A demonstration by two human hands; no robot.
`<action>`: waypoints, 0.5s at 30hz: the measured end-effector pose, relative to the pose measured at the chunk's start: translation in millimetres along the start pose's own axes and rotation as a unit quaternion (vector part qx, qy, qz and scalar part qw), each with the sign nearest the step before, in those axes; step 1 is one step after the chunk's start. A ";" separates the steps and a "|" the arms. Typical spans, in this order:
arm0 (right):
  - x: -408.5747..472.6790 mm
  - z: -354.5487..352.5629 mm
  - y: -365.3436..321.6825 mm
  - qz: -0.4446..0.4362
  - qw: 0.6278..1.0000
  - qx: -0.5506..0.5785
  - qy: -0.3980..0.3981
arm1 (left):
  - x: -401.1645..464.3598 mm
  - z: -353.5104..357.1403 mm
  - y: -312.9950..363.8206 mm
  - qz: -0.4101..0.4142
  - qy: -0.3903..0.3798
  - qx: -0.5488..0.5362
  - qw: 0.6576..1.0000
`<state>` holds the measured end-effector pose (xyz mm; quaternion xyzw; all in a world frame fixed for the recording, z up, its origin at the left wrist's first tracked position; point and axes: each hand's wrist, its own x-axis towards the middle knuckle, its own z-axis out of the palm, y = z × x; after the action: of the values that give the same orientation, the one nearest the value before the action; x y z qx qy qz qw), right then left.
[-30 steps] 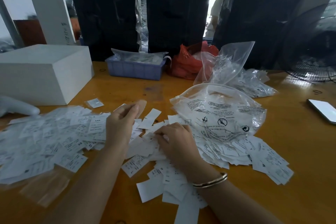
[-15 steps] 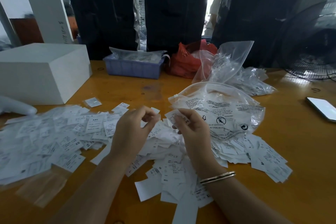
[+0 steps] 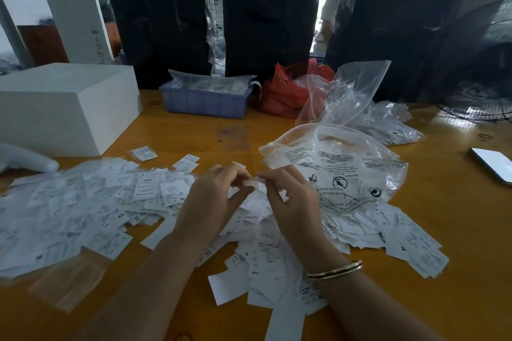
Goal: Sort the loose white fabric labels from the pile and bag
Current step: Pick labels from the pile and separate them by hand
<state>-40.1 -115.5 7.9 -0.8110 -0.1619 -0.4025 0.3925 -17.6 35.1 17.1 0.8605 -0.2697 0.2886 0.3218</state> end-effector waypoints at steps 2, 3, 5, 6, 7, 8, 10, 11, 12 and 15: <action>-0.2 -0.4 -0.2 0.035 0.999 0.007 0.012 | -0.6 1.7 1.9 -0.011 -0.003 -0.028 1.000; -0.1 -0.7 -0.5 0.068 0.997 0.020 0.016 | -0.9 2.4 3.2 -0.020 0.000 -0.055 0.998; 1.3 -2.0 -1.1 0.157 0.984 0.084 0.025 | -1.6 2.7 5.8 -0.049 0.005 -0.119 0.992; 3.0 -3.7 -1.1 0.209 0.966 0.145 0.038 | -1.7 2.6 7.2 -0.066 0.005 -0.142 0.988; 5.0 -6.4 -1.4 0.258 0.938 0.225 0.056 | -1.4 2.4 8.2 -0.080 0.003 -0.159 0.984; 7.0 -9.4 -1.8 0.298 0.900 0.309 0.071 | -1.0 2.5 8.8 -0.092 0.001 -0.172 0.981; 9.1 -14.9 -1.9 0.334 0.844 0.411 0.083 | -0.5 2.5 9.8 -0.106 -0.006 -0.190 0.976; 9.7 -16.5 -2.1 0.337 0.835 0.428 0.080 | -0.4 2.3 10.3 -0.107 -0.011 -0.195 0.975; 10.0 -17.5 -2.7 0.334 0.833 0.435 0.075 | -0.5 2.3 10.6 -0.107 -0.015 -0.199 0.974; 10.3 -17.7 -6.8 0.308 0.847 0.429 0.060 | -0.9 2.8 10.8 -0.112 -0.018 -0.208 0.971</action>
<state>-46.9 -125.2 25.9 -0.5441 -0.0366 -0.1998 0.8140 -24.4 26.4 19.0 0.8042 -0.2320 0.1727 0.5192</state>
